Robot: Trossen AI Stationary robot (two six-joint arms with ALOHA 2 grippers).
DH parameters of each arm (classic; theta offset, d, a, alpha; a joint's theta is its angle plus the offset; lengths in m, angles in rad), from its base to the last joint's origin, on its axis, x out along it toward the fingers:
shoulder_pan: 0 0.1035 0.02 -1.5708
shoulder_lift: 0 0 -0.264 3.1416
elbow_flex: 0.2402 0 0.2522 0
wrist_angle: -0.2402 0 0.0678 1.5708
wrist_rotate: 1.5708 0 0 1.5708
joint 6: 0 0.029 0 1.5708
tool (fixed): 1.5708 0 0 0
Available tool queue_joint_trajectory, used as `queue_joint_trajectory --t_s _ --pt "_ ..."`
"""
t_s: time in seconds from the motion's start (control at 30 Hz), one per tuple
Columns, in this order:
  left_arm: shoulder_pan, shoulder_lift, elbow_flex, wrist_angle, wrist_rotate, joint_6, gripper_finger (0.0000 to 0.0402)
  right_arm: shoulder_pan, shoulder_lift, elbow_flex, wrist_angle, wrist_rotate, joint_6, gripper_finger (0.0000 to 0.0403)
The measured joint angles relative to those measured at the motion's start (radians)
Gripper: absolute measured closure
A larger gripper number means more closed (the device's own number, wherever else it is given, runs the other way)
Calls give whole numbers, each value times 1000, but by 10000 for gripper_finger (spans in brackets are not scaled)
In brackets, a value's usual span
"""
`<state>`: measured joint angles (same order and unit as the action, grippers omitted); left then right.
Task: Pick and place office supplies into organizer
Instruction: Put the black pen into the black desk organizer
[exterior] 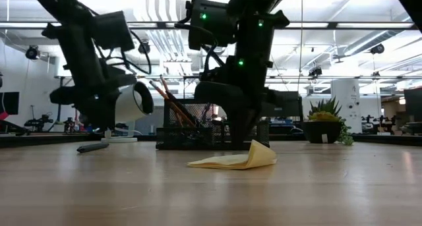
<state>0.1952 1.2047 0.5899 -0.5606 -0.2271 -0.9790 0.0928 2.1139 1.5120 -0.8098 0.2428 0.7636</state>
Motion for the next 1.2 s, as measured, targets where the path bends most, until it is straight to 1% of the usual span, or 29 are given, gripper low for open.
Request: queue_joint_trajectory --t_s 0.1,0.23,0.33,0.47,0.53,0.63,0.73,0.83,0.9,0.97,1.03,1.13,1.2 --pt "2 69 7 1 1 12 322 -3 0 0 -3 -4 -15 351" --pt "2 154 7 22 14 17 322 -1 0 0 -3 17 -23 336" --pt "0 188 10 41 37 20 322 -1 0 0 -4 19 -24 328" --pt "-32 195 25 75 60 20 322 -1 0 0 -6 20 -23 321" --pt "-60 181 25 96 113 24 322 1 0 0 -6 20 -17 318" --pt "-115 163 25 95 137 27 325 1 0 0 -7 20 -14 316" --pt "-182 157 25 97 121 27 340 1 0 0 -9 19 -5 317" --pt "-255 143 24 115 145 46 361 2 0 0 -9 18 8 321" --pt "-294 116 28 106 143 44 373 6 0 0 -10 18 31 321" --pt "-317 74 28 88 119 44 382 12 0 0 -11 18 58 319" --pt "-323 24 29 29 66 43 387 20 0 0 -14 17 80 316" --pt "-319 -46 30 -143 -51 19 388 36 0 2 -13 17 105 312" --pt "-313 -81 25 -240 -105 26 389 48 0 6 -13 18 105 310"
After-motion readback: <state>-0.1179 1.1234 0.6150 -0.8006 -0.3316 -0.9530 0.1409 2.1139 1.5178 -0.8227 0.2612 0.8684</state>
